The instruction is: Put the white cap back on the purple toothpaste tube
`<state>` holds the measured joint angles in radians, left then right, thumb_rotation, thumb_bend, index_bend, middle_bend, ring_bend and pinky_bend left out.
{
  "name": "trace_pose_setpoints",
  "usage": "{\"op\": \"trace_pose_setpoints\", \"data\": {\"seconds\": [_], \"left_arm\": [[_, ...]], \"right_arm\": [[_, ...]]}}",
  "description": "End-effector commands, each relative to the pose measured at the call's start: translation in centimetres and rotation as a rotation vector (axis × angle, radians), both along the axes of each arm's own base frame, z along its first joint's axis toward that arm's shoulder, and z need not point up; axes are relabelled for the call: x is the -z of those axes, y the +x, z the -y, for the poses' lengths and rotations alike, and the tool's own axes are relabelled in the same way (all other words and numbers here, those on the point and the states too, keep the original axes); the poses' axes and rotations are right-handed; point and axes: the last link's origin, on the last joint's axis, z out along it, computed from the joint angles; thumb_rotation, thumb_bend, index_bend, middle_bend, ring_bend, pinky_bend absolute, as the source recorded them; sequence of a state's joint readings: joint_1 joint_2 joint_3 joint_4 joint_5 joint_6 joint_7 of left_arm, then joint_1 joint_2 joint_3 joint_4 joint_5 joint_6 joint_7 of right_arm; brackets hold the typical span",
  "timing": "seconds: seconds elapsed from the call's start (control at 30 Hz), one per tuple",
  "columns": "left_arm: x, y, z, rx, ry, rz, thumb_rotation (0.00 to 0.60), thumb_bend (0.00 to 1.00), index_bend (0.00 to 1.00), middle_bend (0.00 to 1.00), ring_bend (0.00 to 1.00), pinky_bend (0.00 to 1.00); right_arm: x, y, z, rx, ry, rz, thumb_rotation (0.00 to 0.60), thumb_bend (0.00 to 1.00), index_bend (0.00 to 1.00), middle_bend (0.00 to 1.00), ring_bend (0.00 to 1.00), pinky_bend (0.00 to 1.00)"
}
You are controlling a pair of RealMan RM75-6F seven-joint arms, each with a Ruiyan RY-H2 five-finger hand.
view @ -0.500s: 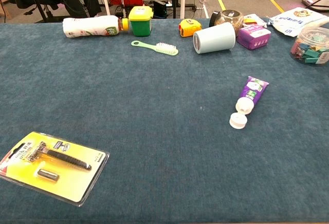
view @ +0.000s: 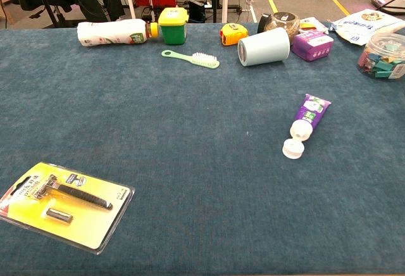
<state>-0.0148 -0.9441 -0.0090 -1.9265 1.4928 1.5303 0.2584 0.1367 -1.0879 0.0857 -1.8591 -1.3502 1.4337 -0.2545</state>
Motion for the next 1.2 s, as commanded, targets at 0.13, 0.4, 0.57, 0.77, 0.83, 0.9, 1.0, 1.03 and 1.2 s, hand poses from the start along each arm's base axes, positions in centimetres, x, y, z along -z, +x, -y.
{"op": "trace_pose_setpoints", "data": {"seconds": [0.13,0.4,0.57,0.77,0.83,0.9,1.0,1.03,1.2], "left_arm": [[-0.2,0.2,-0.2,0.007,0.009,-0.007,0.298,0.24,0.34,0.29,0.22,0.35],[-0.7,1.3,-0.8,0.034,0.009,-0.022,0.298,0.24,0.34,0.29,0.23,0.35],[-0.9,1.8,-1.3,0.049,0.012,-0.024,0.298,0.24,0.34,0.29,0.23,0.35],[-0.9,2.2,-1.9,0.055,0.003,-0.032,0.302,0.24,0.34,0.29,0.23,0.35],[-0.9,2.2,-2.0,0.054,0.004,-0.034,0.3,0.24,0.34,0.29,0.23,0.35],[-1.0,2.3,-2.2,0.054,0.004,-0.037,0.299,0.24,0.34,0.29,0.23,0.35],[-1.2,2.4,-2.3,0.055,0.004,-0.041,0.297,0.24,0.34,0.29,0.23,0.35],[-1.3,2.4,-2.4,0.055,0.005,-0.043,0.298,0.24,0.34,0.29,0.23,0.35],[-1.5,2.4,-2.6,0.053,0.005,-0.046,0.298,0.24,0.34,0.29,0.23,0.35]], "right_arm": [[0.0,0.0,0.3,-0.013,0.01,0.003,0.52,0.31,0.17,0.27,0.35,0.34],[1.1,0.8,2.7,-0.087,0.088,0.026,0.524,0.31,0.18,0.28,0.36,0.34],[2.3,1.9,4.9,-0.163,0.116,0.026,0.523,0.31,0.19,0.28,0.36,0.34],[5.4,4.1,9.3,-0.3,0.198,0.009,0.518,0.31,0.17,0.27,0.36,0.34],[6.1,4.4,10.1,-0.333,0.222,-0.009,0.518,0.31,0.17,0.26,0.35,0.34],[7.1,4.8,11.0,-0.373,0.243,-0.026,0.517,0.31,0.17,0.26,0.35,0.34],[8.2,5.2,11.9,-0.403,0.272,-0.032,0.517,0.31,0.17,0.25,0.34,0.33],[8.8,5.3,12.2,-0.421,0.284,-0.036,0.517,0.31,0.17,0.25,0.33,0.33],[10.5,6.0,13.0,-0.497,0.31,-0.064,0.516,0.31,0.16,0.24,0.33,0.32]]}}
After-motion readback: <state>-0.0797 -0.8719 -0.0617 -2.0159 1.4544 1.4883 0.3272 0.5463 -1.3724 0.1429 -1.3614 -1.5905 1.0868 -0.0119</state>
